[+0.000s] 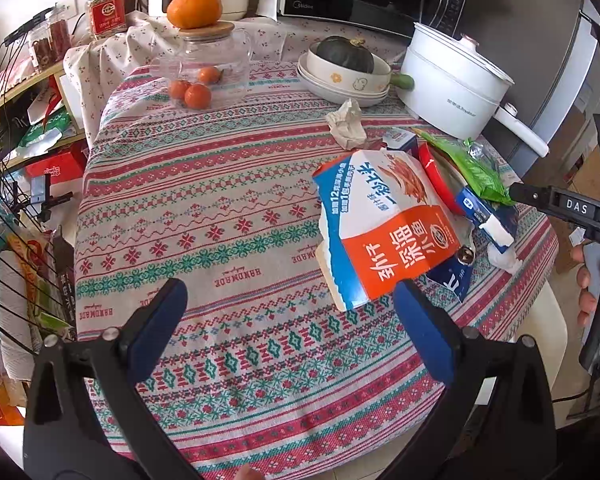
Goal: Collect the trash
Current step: 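Move the right gripper back to the green snack bag on the table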
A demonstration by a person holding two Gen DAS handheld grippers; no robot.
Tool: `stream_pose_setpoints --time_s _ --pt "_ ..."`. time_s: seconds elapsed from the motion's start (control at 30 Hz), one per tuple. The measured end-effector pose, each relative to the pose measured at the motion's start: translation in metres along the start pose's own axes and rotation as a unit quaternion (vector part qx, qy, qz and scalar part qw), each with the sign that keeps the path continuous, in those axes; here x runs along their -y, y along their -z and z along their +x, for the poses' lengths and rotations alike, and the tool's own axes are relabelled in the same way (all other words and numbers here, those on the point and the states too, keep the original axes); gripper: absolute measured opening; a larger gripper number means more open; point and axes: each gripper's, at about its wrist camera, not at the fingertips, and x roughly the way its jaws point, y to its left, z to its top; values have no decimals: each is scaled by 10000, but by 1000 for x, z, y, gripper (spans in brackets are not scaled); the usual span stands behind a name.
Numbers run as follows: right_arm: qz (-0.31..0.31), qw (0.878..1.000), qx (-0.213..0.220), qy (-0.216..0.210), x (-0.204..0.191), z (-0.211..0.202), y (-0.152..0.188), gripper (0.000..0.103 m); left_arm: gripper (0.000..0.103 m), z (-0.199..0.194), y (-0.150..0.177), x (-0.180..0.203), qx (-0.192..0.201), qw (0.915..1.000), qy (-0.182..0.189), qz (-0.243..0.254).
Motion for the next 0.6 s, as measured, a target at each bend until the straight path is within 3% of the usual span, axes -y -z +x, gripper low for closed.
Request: stream_pose_setpoints --time_s 0.2,0.37,0.6 --pt "-421 9985 -166 307 -21 54 -27 84 102 8 -5 0 -34 10000 27 -41" --pt "-373 9974 -327 530 -10 84 -22 84 102 9 -10 4 -5 9999 112 -5" --pt "-654 9959 -216 582 -5 80 -13 67 102 11 -11 9 -3 9997 237 31"
